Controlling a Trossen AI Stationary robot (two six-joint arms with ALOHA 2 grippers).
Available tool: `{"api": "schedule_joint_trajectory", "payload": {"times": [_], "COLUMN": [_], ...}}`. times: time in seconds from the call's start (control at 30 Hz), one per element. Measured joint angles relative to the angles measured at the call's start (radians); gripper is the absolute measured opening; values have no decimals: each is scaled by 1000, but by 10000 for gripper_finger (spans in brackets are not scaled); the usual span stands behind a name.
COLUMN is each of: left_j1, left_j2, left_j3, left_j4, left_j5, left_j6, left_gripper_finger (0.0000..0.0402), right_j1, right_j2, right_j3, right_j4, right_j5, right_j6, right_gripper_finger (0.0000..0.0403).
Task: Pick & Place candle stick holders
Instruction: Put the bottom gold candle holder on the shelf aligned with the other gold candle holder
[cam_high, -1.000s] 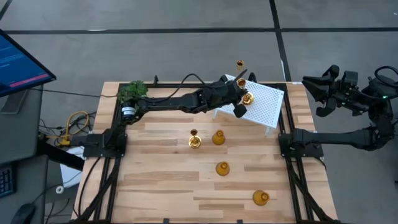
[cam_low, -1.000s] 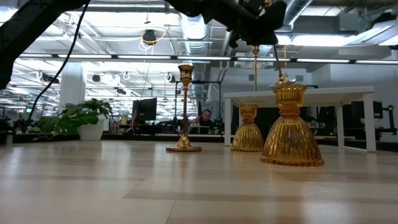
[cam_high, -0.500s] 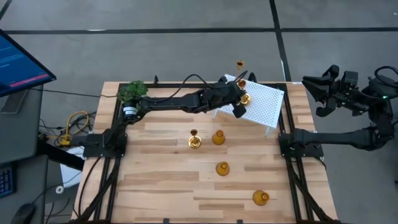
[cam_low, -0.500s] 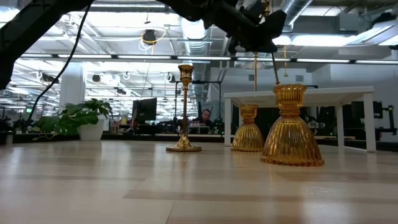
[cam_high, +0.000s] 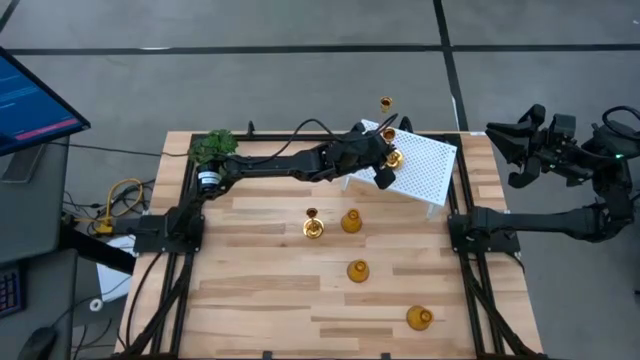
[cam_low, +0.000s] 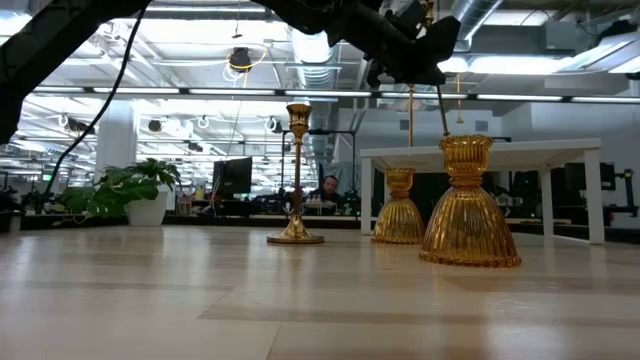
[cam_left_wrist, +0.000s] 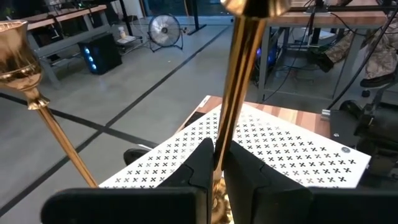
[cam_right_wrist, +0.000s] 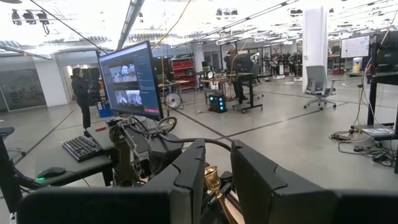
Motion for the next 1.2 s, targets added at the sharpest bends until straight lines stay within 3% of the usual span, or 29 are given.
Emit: {"api": "schedule_joint_trajectory", "payload": {"times": [0.83,1.2], "left_j1": [24,24], "left_j2": [-1,-1], "left_j3": [-10,-11], "left_j4": [-1,-3], "left_j5": [42,74], "left_j6": [-10,-8], "left_gripper_finger": [27,63], "right_j1": [0,0], "right_j2": [0,0], "right_j3": [0,0], "right_j4": [0,0], "right_j5": [3,23], "right_j6": [0,-4], "right_gripper_finger": [71,71]}}
